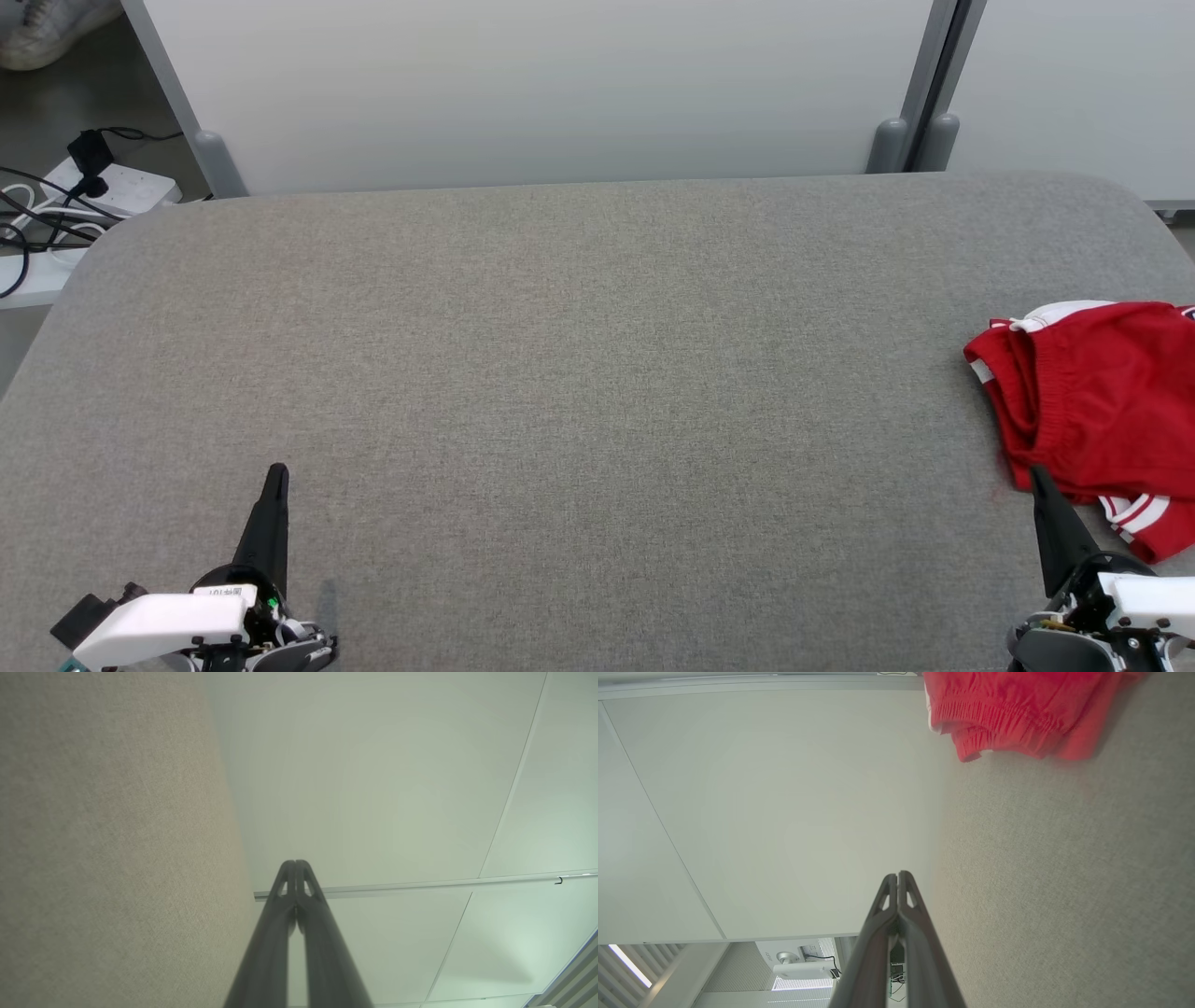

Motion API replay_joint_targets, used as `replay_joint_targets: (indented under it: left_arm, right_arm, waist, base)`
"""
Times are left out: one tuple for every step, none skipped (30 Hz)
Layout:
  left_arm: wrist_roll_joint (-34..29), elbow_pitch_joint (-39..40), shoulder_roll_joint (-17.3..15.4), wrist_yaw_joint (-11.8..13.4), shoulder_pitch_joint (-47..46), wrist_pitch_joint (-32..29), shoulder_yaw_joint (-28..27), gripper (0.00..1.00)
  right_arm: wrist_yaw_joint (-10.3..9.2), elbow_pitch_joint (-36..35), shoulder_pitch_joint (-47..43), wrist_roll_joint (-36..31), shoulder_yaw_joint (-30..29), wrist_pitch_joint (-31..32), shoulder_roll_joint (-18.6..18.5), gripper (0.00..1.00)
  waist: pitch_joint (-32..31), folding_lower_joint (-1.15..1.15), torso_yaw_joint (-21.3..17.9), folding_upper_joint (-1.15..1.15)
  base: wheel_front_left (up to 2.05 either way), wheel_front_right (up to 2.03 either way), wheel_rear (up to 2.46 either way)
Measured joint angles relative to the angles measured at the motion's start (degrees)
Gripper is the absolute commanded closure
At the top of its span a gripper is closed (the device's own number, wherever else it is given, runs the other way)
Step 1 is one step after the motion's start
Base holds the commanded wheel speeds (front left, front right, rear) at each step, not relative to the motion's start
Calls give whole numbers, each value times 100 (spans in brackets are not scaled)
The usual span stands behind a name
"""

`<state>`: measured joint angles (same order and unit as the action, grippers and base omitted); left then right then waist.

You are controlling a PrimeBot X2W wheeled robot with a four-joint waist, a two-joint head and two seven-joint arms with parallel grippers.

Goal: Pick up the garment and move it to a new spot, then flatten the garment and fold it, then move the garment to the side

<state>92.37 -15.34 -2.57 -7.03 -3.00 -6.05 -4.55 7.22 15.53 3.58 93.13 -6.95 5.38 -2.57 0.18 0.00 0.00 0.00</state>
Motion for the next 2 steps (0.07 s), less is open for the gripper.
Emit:
replay_joint_targets:
  left_arm:
    - [0,0,0,0,0,0,0,100]
    - [0,0,0,0,0,0,0,100]
  right_arm:
    - [0,0,0,0,-1,1,1,100]
    - [0,0,0,0,-2,1,1,100]
  waist:
    - [0,1,0,0]
    - [0,0,0,0]
  base:
    - [0,0,0]
    - [0,0,0]
